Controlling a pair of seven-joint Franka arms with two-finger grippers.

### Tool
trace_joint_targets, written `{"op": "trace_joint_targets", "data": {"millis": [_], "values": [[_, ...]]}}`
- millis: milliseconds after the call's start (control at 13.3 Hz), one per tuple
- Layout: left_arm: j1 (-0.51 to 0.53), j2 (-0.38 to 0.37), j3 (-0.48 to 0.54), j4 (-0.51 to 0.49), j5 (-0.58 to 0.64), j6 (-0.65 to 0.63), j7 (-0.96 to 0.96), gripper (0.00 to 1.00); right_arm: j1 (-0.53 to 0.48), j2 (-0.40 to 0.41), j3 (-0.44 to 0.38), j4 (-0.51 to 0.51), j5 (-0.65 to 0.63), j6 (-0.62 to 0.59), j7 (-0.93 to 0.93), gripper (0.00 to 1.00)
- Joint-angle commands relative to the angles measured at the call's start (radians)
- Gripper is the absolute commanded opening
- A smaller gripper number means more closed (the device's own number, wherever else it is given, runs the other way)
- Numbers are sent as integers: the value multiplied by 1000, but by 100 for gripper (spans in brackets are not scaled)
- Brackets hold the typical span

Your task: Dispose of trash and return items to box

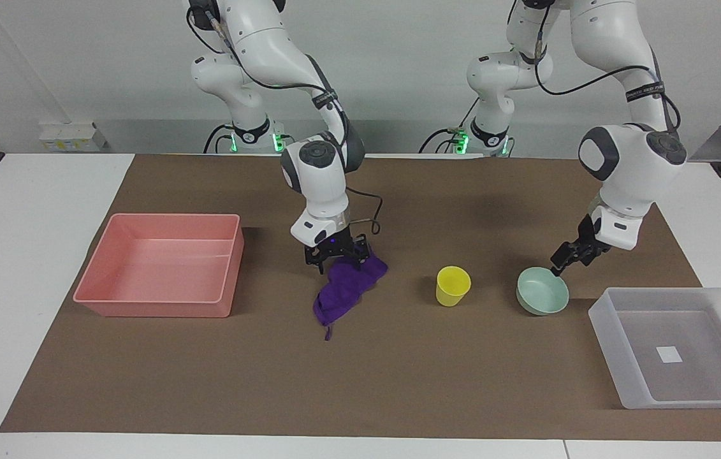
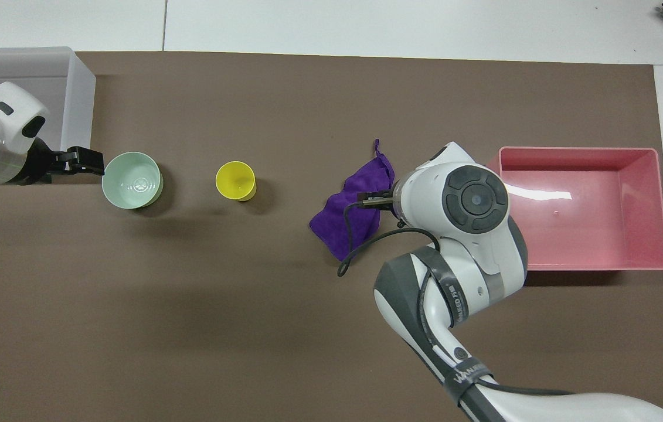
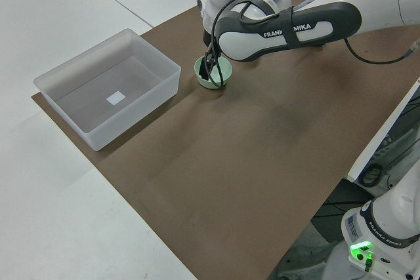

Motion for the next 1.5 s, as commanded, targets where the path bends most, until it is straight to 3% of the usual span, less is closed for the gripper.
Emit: {"op": "trace_joint_targets", "data": {"millis": [0,75,150,225,300,376,451,977,1202,1427], "values": [[10,45,-9,-17,-26,71,-36,100,5,-1,-4,-6,27,14,-46,13],[10,57,-9,-23,-32,85,-45,100,5,-4,-6,-6,27,5,-42,0],[10,59,-9,-27,-35,88,-46,100,5,-9,-4,-6,30,2,-27,0],[10,60,-9,-29,-41,84,-50,86,5,-10,-4,-6,32,-3,2,0],[10,59,-9,-29,-61,84,-50,62,5,-13,-4,1,32,-18,15,0],[11,59,-9,-29,-72,78,-50,18,7,-22,-6,7,32,-44,33,0],[11,57,-9,-32,-72,78,-48,0,7,-47,-7,8,30,-78,47,0],[10,5,-7,-2,-72,18,-36,0,-50,-271,-21,42,-6,-366,84,0],[11,2,-6,118,-61,-92,-25,0,-142,-372,-17,44,-79,-434,69,0],[23,60,-6,267,-5,-146,-22,0,-272,-456,-18,45,-99,-498,-38,0]]}}
